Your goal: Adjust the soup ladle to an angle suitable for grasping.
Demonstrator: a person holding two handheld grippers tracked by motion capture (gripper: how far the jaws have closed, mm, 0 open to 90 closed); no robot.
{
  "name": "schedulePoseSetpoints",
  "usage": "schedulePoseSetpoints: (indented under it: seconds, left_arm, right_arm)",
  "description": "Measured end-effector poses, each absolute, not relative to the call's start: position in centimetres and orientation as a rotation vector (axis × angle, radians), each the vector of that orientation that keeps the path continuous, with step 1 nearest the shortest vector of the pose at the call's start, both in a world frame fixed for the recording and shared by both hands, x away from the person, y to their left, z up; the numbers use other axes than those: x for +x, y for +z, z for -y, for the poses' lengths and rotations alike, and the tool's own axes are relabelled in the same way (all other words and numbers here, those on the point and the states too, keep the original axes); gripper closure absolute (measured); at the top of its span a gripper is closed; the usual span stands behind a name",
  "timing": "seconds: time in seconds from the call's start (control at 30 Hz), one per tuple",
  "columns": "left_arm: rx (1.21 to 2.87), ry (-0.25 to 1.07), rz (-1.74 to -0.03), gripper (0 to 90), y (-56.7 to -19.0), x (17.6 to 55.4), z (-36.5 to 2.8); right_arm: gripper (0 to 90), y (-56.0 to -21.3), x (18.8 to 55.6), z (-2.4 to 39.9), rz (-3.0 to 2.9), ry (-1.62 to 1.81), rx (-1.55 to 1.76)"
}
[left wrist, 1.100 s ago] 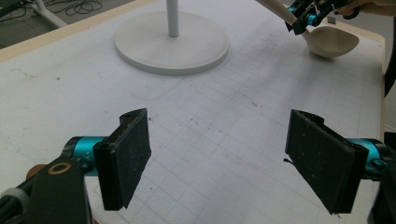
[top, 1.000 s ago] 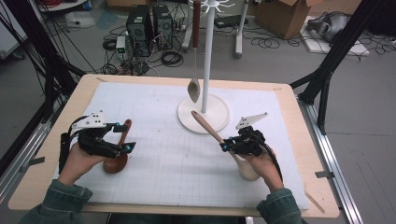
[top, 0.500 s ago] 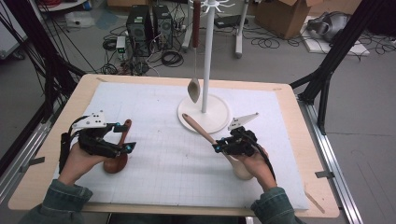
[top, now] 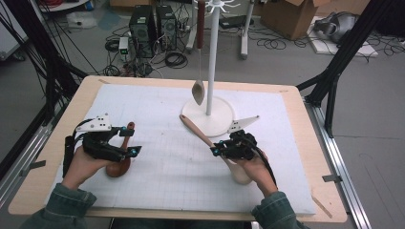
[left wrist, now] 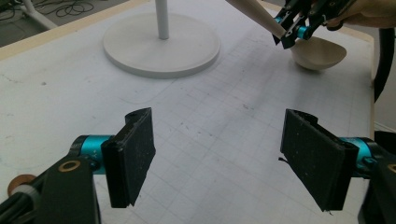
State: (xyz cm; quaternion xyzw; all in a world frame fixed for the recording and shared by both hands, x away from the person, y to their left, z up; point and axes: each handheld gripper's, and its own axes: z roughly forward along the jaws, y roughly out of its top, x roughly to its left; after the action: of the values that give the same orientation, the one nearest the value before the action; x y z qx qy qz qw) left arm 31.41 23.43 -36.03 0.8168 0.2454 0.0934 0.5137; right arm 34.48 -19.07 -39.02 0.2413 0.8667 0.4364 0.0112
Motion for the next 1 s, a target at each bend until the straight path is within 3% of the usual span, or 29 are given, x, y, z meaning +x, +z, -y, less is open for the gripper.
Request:
schedulePoseSetpoints:
  seconds: [1.0]
  left_arm:
    - [1.933,0.114,-0.533,40.4,-34.1,32.4,-17.5]
  right_arm:
    - [78.2,-37.4,33.3,14.2,-2.672,1.541,0.644]
